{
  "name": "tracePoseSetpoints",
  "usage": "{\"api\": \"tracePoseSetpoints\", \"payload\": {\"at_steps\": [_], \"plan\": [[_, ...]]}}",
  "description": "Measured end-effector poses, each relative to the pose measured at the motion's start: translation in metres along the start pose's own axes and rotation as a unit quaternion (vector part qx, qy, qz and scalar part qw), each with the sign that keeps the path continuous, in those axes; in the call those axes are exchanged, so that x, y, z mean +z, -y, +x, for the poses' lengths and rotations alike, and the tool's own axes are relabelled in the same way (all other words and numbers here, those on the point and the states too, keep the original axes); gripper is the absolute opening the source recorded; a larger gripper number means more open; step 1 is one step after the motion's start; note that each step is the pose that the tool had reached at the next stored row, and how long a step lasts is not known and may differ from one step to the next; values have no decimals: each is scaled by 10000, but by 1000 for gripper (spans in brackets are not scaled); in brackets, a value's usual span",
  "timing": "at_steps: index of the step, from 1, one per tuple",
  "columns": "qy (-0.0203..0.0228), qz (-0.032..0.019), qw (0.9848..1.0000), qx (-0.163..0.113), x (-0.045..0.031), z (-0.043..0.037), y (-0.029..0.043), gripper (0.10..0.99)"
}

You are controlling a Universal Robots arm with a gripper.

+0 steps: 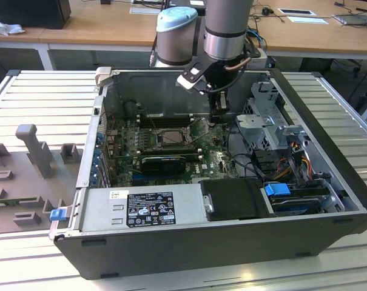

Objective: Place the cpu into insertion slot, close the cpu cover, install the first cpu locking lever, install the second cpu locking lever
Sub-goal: 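Close the cpu cover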

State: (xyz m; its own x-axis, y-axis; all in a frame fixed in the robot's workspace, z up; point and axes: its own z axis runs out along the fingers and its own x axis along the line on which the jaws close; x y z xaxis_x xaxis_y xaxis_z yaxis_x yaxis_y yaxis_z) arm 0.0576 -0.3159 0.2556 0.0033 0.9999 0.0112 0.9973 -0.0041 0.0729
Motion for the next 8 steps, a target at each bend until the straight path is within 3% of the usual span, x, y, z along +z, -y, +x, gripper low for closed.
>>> {"api": "tracePoseSetpoints", "payload": {"at_steps": [5, 8], "plan": [[-1, 8, 10000, -5, 100, 0, -10, 106], [0, 39, 10000, -4, 105, 0, 4, 106]]}}
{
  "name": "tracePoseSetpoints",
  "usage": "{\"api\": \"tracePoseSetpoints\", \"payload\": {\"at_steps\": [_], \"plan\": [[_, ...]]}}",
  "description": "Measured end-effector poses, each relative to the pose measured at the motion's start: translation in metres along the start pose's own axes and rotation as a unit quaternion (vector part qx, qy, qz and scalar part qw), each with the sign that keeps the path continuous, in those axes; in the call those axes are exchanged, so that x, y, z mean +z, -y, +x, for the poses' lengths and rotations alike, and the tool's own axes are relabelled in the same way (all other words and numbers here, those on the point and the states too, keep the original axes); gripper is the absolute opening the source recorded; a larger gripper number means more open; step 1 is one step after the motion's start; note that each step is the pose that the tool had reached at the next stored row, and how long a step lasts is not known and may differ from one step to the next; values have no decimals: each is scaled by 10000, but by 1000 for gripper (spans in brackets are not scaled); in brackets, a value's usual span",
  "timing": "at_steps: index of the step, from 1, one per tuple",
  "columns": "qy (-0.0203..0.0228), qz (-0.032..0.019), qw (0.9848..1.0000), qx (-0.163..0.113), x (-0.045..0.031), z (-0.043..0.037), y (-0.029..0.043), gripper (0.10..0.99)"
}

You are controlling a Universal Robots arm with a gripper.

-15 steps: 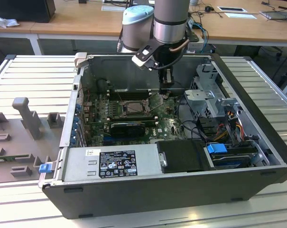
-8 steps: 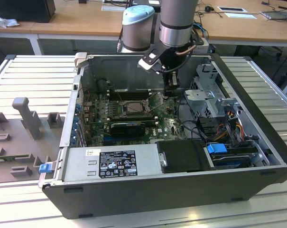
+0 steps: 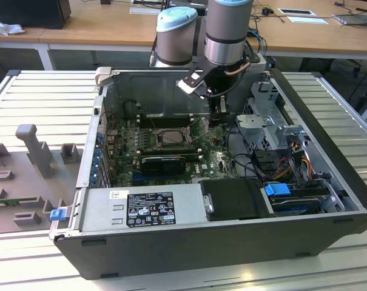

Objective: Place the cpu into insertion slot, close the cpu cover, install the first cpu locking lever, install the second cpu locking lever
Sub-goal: 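Close the cpu cover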

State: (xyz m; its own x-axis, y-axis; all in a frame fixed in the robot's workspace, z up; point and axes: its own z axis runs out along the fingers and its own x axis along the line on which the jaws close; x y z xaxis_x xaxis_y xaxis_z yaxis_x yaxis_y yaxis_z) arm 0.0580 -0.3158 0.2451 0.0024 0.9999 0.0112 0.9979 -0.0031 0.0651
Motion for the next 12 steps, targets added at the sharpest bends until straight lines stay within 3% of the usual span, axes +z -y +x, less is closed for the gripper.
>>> {"api": "tracePoseSetpoints", "payload": {"at_steps": [12], "plan": [[-5, 1, 10000, -1, -6, 0, 32, 106]]}}
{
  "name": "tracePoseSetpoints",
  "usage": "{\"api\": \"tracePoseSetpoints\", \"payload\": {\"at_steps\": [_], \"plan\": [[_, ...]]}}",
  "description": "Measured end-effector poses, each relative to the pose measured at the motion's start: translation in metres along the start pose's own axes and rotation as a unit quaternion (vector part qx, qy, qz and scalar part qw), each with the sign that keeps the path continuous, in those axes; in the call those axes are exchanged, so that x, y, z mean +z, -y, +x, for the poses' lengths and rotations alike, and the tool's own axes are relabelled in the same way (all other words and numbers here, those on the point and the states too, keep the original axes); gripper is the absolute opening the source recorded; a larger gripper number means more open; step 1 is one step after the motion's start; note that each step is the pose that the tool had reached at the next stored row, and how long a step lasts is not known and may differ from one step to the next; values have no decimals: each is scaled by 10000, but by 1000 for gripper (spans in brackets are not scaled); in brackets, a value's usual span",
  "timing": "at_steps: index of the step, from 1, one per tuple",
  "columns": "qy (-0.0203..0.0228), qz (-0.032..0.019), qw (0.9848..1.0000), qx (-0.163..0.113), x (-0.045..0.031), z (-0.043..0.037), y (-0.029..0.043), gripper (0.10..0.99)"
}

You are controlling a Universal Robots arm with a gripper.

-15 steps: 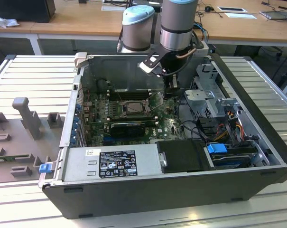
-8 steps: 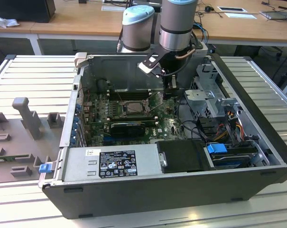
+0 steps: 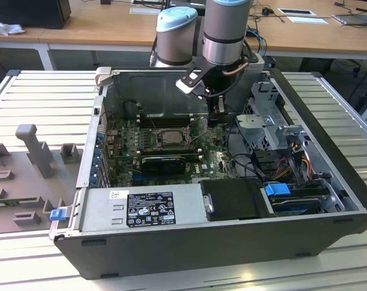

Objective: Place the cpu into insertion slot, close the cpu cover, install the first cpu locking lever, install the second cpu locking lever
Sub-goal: 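Close the cpu cover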

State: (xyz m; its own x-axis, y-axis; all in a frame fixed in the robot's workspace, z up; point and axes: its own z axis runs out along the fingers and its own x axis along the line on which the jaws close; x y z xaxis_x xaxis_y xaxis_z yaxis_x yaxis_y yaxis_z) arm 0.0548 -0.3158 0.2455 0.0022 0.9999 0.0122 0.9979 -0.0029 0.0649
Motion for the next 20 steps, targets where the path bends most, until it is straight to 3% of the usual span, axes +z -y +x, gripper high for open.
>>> {"api": "tracePoseSetpoints", "payload": {"at_steps": [8, 20], "plan": [[0, 0, 10000, 1, -1, 0, 17, 106], [-1, 0, 10000, 0, -28, 0, 182, 106]]}}
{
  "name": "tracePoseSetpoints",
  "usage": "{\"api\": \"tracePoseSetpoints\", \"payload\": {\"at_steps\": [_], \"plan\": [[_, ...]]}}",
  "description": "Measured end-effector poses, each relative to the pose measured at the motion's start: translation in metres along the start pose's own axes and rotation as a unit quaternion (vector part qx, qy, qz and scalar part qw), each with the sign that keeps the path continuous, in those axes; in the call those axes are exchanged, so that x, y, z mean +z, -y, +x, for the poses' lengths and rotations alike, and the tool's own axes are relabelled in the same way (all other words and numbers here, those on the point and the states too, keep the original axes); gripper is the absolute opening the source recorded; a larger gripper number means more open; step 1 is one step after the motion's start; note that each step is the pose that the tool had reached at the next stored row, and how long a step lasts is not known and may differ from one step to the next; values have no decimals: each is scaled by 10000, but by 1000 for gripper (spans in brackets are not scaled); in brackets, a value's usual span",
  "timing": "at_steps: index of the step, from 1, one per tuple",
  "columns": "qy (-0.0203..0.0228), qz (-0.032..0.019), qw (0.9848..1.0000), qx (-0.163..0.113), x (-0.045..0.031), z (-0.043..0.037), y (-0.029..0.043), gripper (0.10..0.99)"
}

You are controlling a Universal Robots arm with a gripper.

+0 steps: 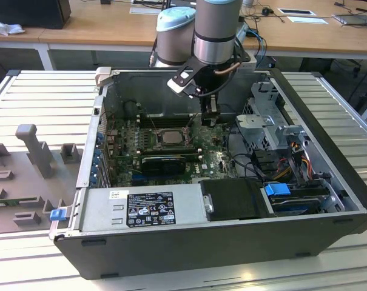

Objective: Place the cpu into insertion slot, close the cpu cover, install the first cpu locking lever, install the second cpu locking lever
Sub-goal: 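Close the cpu cover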

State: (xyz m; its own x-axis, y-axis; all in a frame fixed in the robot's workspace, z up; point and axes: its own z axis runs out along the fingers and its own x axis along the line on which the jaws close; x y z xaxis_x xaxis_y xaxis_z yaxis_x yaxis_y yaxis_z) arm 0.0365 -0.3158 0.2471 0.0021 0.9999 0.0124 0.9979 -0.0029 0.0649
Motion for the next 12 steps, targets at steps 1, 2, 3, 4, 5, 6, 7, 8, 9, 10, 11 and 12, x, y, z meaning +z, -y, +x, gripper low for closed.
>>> {"api": "tracePoseSetpoints", "payload": {"at_steps": [1, 2, 3, 4, 5, 6, 7, 8, 9, 10, 11, 12], "plan": [[1, 0, 10000, 0, -2, 0, 11, 106], [2, 1, 10000, 0, -3, -1, 20, 106], [2, 1, 10000, 1, -3, -1, 27, 106], [1, 0, 10000, 0, -3, -1, 29, 106], [1, 0, 10000, 1, -3, 0, 35, 106], [1, 1, 10000, 1, -3, -1, 37, 106], [1, 0, 10000, 0, -4, 0, 44, 106], [2, 0, 10000, 0, -5, 0, 54, 106], [2, 0, 10000, 1, -5, 0, 61, 106], [2, 1, 10000, 0, -6, 0, 70, 106], [2, 1, 10000, 0, -6, -1, 79, 106], [1, 0, 10000, 0, -7, -1, 85, 106]]}}
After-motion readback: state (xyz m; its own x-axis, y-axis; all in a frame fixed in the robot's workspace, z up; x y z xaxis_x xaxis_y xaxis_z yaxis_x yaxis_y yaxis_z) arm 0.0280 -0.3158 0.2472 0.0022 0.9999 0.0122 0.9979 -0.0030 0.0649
